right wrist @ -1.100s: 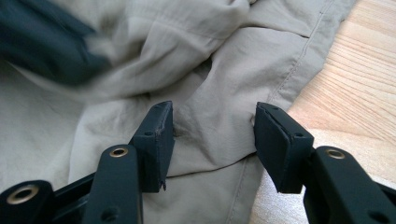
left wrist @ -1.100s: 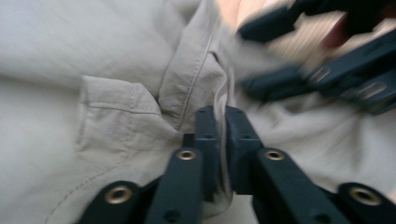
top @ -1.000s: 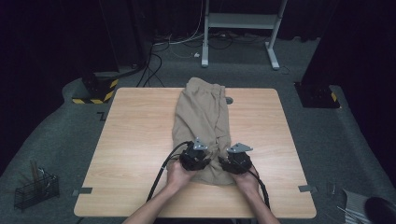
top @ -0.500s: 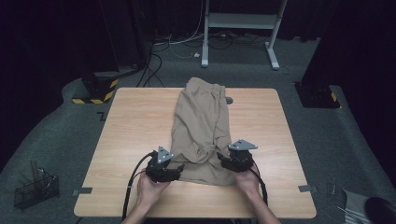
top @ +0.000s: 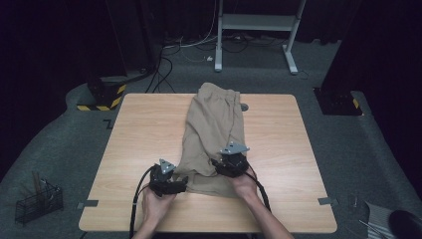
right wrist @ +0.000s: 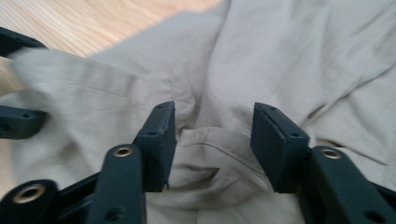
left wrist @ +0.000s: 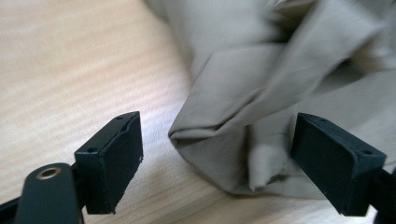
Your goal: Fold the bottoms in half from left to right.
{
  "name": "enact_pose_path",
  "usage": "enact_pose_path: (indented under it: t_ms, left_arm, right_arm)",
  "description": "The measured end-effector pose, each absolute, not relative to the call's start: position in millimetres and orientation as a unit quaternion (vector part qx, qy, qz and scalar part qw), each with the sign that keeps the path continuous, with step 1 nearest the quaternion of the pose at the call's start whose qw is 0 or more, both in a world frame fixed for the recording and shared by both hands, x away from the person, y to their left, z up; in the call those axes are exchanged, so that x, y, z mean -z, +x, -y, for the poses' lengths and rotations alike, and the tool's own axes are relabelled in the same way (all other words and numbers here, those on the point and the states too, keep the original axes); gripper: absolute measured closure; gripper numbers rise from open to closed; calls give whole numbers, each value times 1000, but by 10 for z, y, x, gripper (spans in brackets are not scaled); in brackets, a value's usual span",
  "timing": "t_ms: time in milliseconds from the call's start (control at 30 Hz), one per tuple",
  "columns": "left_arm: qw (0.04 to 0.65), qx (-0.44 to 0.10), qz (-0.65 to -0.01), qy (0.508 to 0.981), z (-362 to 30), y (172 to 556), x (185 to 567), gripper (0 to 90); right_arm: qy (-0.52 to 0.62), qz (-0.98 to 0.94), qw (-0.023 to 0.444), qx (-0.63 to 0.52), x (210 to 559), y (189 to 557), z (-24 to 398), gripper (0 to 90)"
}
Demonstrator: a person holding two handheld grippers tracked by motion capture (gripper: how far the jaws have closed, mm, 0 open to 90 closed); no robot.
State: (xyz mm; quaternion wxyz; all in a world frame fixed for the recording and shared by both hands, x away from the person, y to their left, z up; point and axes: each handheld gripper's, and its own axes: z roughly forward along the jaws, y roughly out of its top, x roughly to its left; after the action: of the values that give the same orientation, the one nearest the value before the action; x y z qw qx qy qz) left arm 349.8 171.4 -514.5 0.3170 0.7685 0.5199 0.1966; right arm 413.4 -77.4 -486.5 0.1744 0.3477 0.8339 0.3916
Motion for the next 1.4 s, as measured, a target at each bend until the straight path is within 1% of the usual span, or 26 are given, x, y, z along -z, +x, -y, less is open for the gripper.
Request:
enact_pose_path:
  t_ms: [33,100,167,233,300,333,400,600,767,800,933,1033,1133,1300,1367,1400]
  left_arm:
    - [318,-191,-526,766,-1722,3506,5176,158]
    - [326,-187,-530,760,-1755,3501,5208,150]
    - [326,-190,-529,760,-1779,3499,5213,153]
    - [327,-191,-528,760,-1788,3501,5217,152]
    - [327,-193,-527,760,-1796,3502,5221,151]
    - [327,-195,-527,760,-1802,3501,5223,150]
    - [328,-199,-527,758,-1813,3489,5232,150]
    - [331,-207,-531,752,-1845,3477,5247,150]
    - [330,-211,-531,751,-1851,3464,5250,151]
    - [331,-211,-532,750,-1851,3461,5251,154]
    - [334,-212,-529,751,-1861,3448,5253,169]
    - [334,-210,-527,753,-1863,3445,5249,176]
    - [336,-208,-524,755,-1862,3461,5248,182]
    - [337,-204,-525,755,-1861,3513,5246,166]
    - [339,-204,-523,755,-1865,3520,5250,164]
    - [339,-204,-522,756,-1867,3519,5252,163]
  right_arm:
    - [350,-839,169,-381,4910,4163,761,556]
    - [350,-849,158,-362,4989,4199,757,628]
    - [344,-856,156,-353,5032,4187,787,714]
    - [341,-860,153,-347,5050,4163,844,821]
    - [340,-861,154,-346,5057,4143,899,875]
    - [340,-860,155,-347,5059,4133,936,881]
    - [345,-855,161,-352,5043,4109,1025,883]
    - [361,-829,197,-380,4942,4006,1428,882]
    - [395,-818,192,-371,5059,3946,1756,887]
    - [400,-821,199,-357,5104,3932,1793,886]
    - [427,-808,190,-360,5173,3923,1911,825]
    - [417,-798,185,-394,5061,3894,1869,770]
    - [389,-804,180,-412,4914,3910,1667,703]
    - [366,-821,165,-406,4879,4078,1289,620]
    - [367,-829,153,-394,4925,4161,1181,632]
    - [366,-834,140,-387,4961,4204,1131,674]
